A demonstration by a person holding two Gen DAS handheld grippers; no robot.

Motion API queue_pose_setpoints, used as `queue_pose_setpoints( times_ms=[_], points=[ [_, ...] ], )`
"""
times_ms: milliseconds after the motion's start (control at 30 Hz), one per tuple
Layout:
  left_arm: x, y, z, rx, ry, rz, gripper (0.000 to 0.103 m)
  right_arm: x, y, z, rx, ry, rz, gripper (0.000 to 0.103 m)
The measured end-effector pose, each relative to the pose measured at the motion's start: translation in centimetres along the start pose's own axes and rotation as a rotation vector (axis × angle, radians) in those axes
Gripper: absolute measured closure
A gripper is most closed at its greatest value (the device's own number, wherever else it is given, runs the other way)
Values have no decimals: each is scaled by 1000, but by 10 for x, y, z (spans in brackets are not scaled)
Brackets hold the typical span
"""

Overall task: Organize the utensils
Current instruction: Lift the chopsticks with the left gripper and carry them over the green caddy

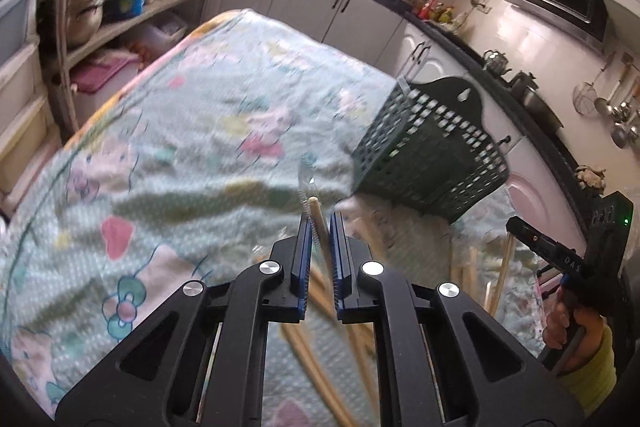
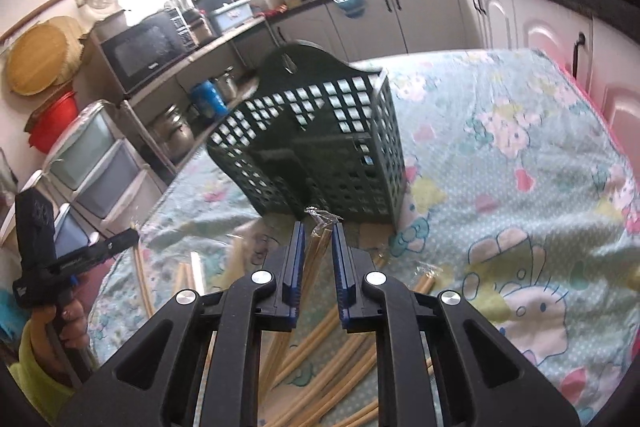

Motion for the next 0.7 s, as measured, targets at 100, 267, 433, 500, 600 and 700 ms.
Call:
queue_pose_setpoints(
  times_ms=[100,267,433,500,600,700],
  points=[
    [16,-10,-8,22,7,35,101,-6,-3,-13,21,-8,-26,93],
    [39,-25,-18,53,14,82,102,-16,-6,-31,49,-31,-68,96],
    [57,-41,-29,87,24,117,102,-28,-11,-49,82,-53,-95,97],
    [66,-50,-36,108,26,136,102,-34,-13,-56,95,-61,-104,97],
    [79,-63,-46,142,34,161,102,-42,-20,-68,124,-69,-125,98],
    [91,-75,-57,182,38,187,102,-48,-30,-81,159,-70,-142,98]
  ],
)
Point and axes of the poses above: each gripper's, at about its wrist camera, not at the fingertips, and z roughly the way its jaws point, x to its right, y to its underside, the point moved 4 cm from there along z, roughly the way its jaws point, and after that the axes turned 15 degrees about -x, right-handed, at the moved point
